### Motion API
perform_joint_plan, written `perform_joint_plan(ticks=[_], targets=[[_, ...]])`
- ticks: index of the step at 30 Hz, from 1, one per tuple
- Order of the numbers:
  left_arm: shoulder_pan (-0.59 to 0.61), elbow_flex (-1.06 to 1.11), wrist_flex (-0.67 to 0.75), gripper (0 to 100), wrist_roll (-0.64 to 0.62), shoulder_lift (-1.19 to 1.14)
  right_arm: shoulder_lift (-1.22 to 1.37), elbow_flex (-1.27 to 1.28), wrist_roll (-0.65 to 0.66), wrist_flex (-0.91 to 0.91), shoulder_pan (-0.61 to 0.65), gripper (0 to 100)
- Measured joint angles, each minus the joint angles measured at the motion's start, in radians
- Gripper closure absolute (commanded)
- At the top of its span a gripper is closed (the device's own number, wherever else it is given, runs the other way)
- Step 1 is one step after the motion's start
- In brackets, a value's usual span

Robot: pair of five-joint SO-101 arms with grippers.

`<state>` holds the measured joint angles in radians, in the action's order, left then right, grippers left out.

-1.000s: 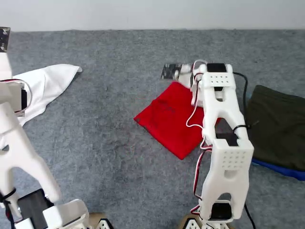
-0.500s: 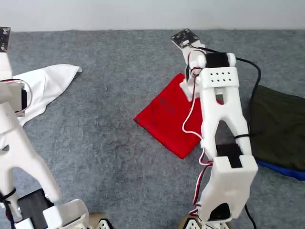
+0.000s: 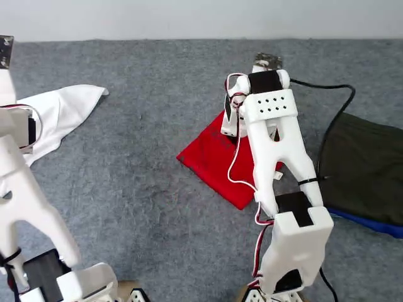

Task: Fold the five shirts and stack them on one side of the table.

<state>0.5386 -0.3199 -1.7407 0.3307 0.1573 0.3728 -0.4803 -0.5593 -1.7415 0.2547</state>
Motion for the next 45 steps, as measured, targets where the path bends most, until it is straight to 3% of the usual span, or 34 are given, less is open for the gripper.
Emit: perform_joint_plan(ticks=[4, 11, 15, 20, 23, 29, 36, 45], targets=[[0.0, 0.0, 0.0, 99, 0.0, 0.0, 0.11, 0.0, -0.092, 0.052, -0.029, 43.9], [0.0, 0.0, 0.0, 99, 0.0, 0.0, 0.339, 0.0, -0.109, 0.207, -0.092, 48.7], [0.0, 0.0, 0.0, 99, 0.0, 0.0, 0.419, -0.023, -0.109, 0.287, -0.098, 66.4], [0.0, 0.0, 0.0, 99, 0.0, 0.0, 0.477, -0.097, -0.078, 0.288, -0.1, 98.6], [0.0, 0.0, 0.0, 99, 0.0, 0.0, 0.486, -0.121, -0.051, 0.276, -0.112, 95.7], [0.0, 0.0, 0.0, 99, 0.0, 0.0, 0.479, -0.157, 0.061, 0.187, -0.138, 99.0], [0.0, 0.0, 0.0, 99, 0.0, 0.0, 0.301, -0.204, 0.253, 0.005, -0.16, 99.0], [0.0, 0.0, 0.0, 99, 0.0, 0.0, -0.035, -0.215, 0.592, -0.012, -0.308, 99.0]])
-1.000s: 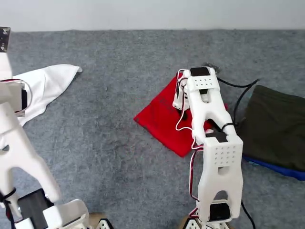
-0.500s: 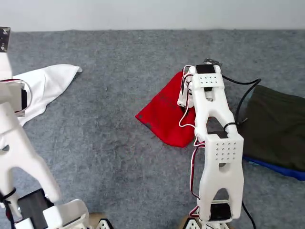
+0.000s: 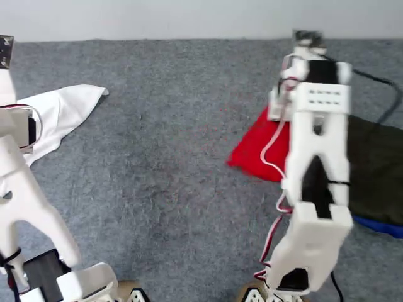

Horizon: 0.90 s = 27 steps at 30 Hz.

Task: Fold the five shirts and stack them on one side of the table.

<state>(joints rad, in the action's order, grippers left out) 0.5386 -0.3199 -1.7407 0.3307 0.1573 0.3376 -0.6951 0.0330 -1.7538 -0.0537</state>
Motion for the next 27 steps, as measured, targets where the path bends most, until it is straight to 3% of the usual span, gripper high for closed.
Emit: perform_joint_plan(ticks=[10, 24, 27], targets=[[0.0, 0.0, 0.0, 99, 0.0, 0.0, -0.15, 0.0, 0.339, -0.002, -0.278, 99.0], [0.0, 0.0, 0.0, 99, 0.0, 0.0, -0.021, 0.0, 0.594, -0.002, -0.52, 98.6], [0.0, 0.0, 0.0, 99, 0.0, 0.0, 0.021, 0.0, 0.667, 0.0, -0.545, 92.4]])
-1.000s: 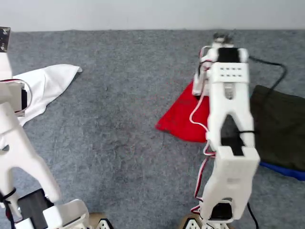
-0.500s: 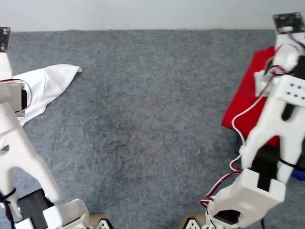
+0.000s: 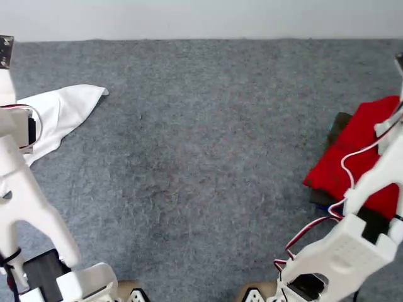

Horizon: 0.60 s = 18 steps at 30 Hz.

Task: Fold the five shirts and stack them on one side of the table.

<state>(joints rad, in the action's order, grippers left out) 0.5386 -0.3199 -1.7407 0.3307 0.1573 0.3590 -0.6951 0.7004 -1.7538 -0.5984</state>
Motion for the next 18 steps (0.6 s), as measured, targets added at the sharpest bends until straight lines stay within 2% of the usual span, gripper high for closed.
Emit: perform_joint_plan(ticks=[5, 10, 13, 18], targets=[[0.0, 0.0, 0.0, 99, 0.0, 0.0, 0.044, -0.006, 0.017, 0.006, -0.003, 65.7], [0.0, 0.0, 0.0, 99, 0.0, 0.0, 0.043, -0.058, -0.006, 0.006, -0.003, 63.1], [0.0, 0.0, 0.0, 99, 0.0, 0.0, 0.032, -0.063, -0.008, 0.006, -0.003, 69.8], [0.0, 0.0, 0.0, 99, 0.0, 0.0, -0.006, -0.064, -0.012, -0.003, 0.0, 99.8]])
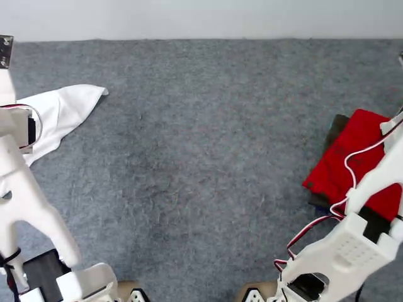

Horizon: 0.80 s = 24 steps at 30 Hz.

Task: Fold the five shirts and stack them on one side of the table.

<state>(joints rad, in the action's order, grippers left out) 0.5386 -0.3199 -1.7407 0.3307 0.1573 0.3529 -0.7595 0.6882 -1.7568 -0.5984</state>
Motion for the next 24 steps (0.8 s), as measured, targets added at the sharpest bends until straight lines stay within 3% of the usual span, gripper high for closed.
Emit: perform_joint_plan(ticks=[3, 8, 18, 24], targets=[[0.0, 0.0, 0.0, 99, 0.0, 0.0, 0.0, 0.0, 0.0, 0.0, 0.008, 94.2], [0.0, 0.0, 0.0, 99, 0.0, 0.0, 0.038, 0.0, 0.0, 0.028, 0.003, 99.3], [0.0, 0.0, 0.0, 99, 0.0, 0.0, 0.358, 0.0, 0.0, 0.333, -0.086, 98.4], [0.0, 0.0, 0.0, 99, 0.0, 0.0, 0.311, -0.213, -0.002, 0.118, -0.074, 98.4]])
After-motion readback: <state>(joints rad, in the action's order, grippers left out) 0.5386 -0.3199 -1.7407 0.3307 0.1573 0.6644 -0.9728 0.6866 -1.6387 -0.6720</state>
